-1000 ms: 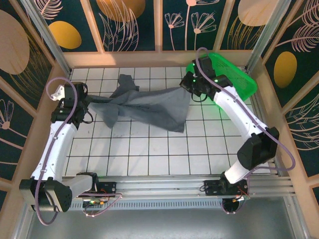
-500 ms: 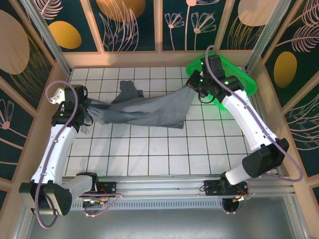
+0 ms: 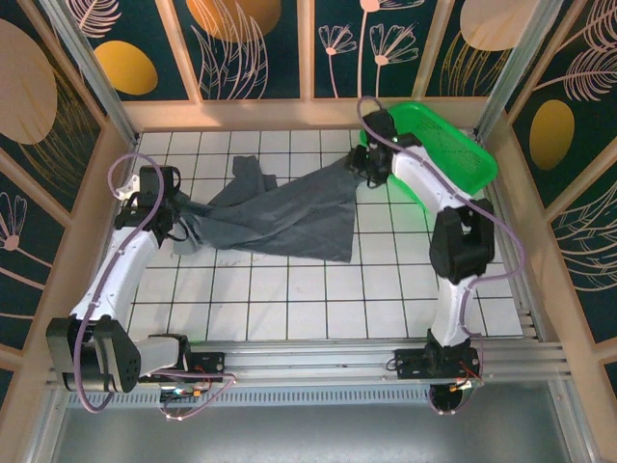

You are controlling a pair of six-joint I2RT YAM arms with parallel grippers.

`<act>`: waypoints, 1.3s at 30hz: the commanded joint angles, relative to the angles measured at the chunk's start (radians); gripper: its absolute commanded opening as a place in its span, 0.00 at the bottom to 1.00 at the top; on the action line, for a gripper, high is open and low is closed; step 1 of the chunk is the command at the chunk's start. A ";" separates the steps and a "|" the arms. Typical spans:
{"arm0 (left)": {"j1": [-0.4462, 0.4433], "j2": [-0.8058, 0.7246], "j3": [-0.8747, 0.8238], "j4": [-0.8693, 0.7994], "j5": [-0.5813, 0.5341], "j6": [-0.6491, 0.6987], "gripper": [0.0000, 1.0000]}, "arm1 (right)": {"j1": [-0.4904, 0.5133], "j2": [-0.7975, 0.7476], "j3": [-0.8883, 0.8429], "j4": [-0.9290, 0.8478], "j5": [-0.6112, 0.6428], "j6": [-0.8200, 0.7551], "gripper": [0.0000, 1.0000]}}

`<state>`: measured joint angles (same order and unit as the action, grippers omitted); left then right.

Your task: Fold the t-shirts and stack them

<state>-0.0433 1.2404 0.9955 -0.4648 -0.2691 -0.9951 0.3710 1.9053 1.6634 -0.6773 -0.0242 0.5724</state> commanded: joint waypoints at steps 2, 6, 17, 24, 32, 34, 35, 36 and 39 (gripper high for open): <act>0.010 0.003 -0.030 0.032 0.050 0.009 0.00 | 0.111 -0.272 -0.310 0.060 0.109 -0.056 0.62; 0.010 0.010 -0.043 0.032 0.062 0.005 0.00 | 0.251 -0.345 -0.522 0.062 0.114 -0.068 0.62; 0.010 0.022 -0.041 0.040 0.088 -0.005 0.00 | 0.361 -0.164 -0.561 0.105 0.158 -0.137 0.64; 0.010 -0.004 -0.064 0.034 0.082 -0.009 0.00 | 0.349 -0.045 -0.509 0.115 0.120 -0.143 0.52; 0.010 -0.012 -0.105 0.064 0.112 -0.028 0.00 | 0.296 -0.018 -0.518 0.119 0.119 -0.119 0.06; 0.010 -0.005 -0.115 0.095 0.148 -0.025 0.00 | 0.254 -0.040 -0.494 0.110 0.147 -0.124 0.00; 0.010 0.002 -0.120 0.119 0.181 -0.025 0.00 | 0.225 -0.048 -0.472 0.103 0.165 -0.131 0.00; 0.010 0.011 -0.128 0.143 0.211 -0.027 0.00 | 0.195 -0.053 -0.450 0.099 0.172 -0.140 0.00; 0.008 0.059 -0.145 0.238 0.333 -0.040 0.00 | 0.091 -0.026 -0.338 0.085 0.180 -0.200 0.00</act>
<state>-0.0391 1.2629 0.8692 -0.3412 -0.0605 -1.0187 0.5457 1.8648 1.2232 -0.5648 0.0948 0.4259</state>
